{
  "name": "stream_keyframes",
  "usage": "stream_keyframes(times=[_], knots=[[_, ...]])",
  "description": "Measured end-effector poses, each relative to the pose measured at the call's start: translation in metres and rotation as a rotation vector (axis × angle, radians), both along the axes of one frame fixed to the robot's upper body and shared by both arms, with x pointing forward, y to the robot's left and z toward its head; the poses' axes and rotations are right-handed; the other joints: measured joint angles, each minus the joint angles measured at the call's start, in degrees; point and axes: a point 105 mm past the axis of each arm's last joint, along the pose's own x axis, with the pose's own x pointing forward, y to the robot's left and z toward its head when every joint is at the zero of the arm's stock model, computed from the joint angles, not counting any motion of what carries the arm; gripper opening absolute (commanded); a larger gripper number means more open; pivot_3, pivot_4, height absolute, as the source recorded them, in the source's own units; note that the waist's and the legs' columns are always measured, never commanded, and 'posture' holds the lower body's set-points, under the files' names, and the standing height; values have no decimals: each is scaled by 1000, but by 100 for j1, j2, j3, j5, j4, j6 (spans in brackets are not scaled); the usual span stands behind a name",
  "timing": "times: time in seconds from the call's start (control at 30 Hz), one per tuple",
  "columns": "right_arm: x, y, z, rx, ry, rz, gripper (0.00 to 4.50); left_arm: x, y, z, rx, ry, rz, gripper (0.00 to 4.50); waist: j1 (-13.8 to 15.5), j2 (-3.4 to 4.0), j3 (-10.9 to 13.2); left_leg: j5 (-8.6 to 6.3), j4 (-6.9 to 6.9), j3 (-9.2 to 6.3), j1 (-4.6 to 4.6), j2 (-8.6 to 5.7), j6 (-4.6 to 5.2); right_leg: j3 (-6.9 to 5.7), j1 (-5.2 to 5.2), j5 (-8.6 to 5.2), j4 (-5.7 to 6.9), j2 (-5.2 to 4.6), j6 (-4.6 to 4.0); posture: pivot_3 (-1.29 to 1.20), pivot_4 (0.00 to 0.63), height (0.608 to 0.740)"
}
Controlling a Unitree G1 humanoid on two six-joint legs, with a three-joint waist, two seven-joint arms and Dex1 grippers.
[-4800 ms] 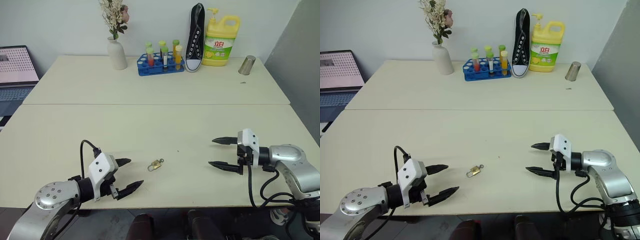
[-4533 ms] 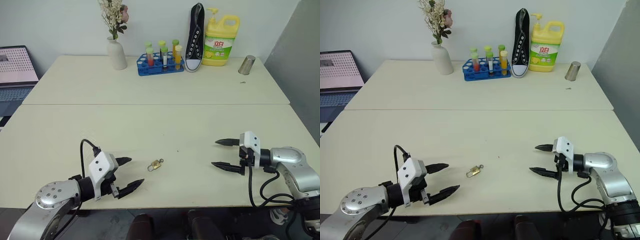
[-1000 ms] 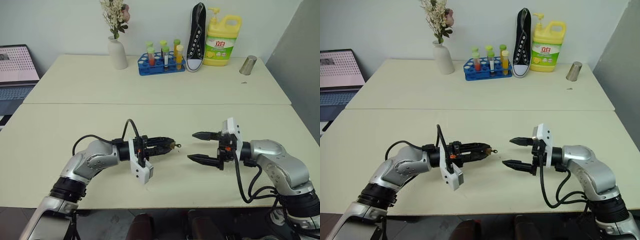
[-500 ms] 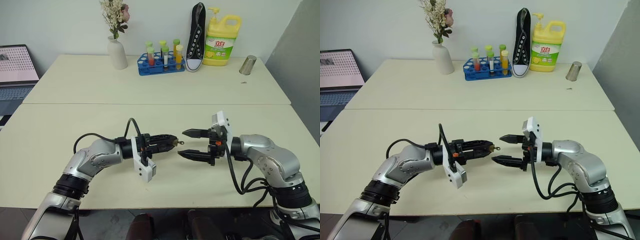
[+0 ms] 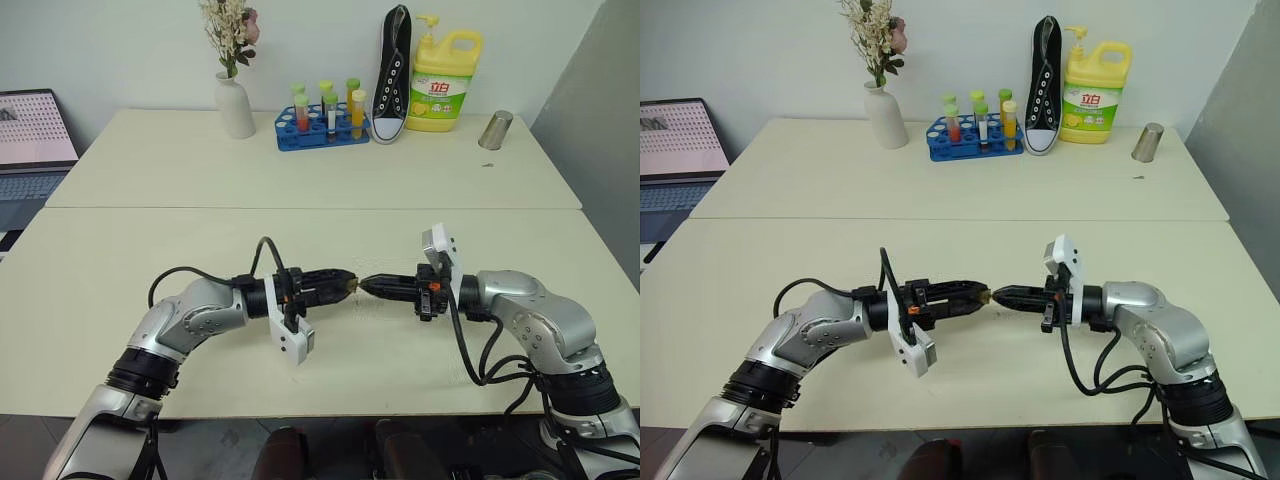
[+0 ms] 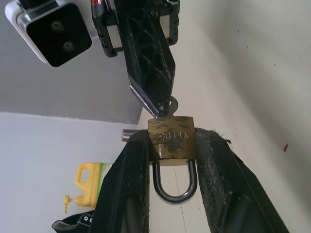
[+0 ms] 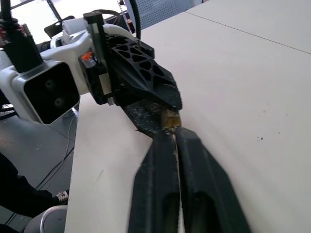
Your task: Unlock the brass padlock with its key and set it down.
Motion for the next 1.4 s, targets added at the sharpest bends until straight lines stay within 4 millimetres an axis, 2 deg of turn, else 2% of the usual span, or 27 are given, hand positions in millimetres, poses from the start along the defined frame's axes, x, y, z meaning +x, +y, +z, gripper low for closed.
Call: stream_keyframes(times=[0.5,1.0,1.2,1.4], knots=[[5,-2,3,-39,18,16,0,2,-2,0,-4,-23,10,958,0,0,0,0,0,1,0,0,0,-1,0,0,0,0,0,0,150,740],[17,0,5,-108,405,25,0,3,-2,-5,54,-105,0,958,-1,0,0,-1,-1,-1,-5,0,2,0,-6,2,3,-7,-2,0,150,740],[20,1,7,-115,478,15,0,4,-1,-5,51,-115,7,958,-1,1,-1,-1,0,-1,-27,-1,2,0,-28,3,6,-9,-1,0,150,740],[20,2,6,-112,509,11,0,3,0,-6,52,-118,10,958,3,2,-3,0,14,0,-91,-3,2,1,-98,5,37,-13,0,0,150,740]])
